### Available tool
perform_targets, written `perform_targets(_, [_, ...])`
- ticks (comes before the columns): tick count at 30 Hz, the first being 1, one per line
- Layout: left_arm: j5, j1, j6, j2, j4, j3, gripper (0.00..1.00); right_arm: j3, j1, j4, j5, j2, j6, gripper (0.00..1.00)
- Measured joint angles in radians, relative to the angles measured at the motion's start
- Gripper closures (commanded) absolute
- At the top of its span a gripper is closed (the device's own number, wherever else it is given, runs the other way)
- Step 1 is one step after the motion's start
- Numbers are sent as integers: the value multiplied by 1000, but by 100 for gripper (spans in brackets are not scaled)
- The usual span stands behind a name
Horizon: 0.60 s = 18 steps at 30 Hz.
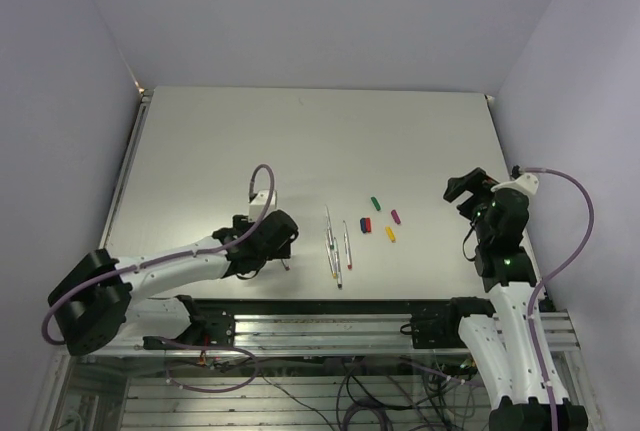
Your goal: Insert the pens into the pen caps
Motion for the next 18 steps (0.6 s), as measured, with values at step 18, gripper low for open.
perform_targets(18, [9,-47,-22,243,26,80,14,-42,0,-7,-37,-65,11,24])
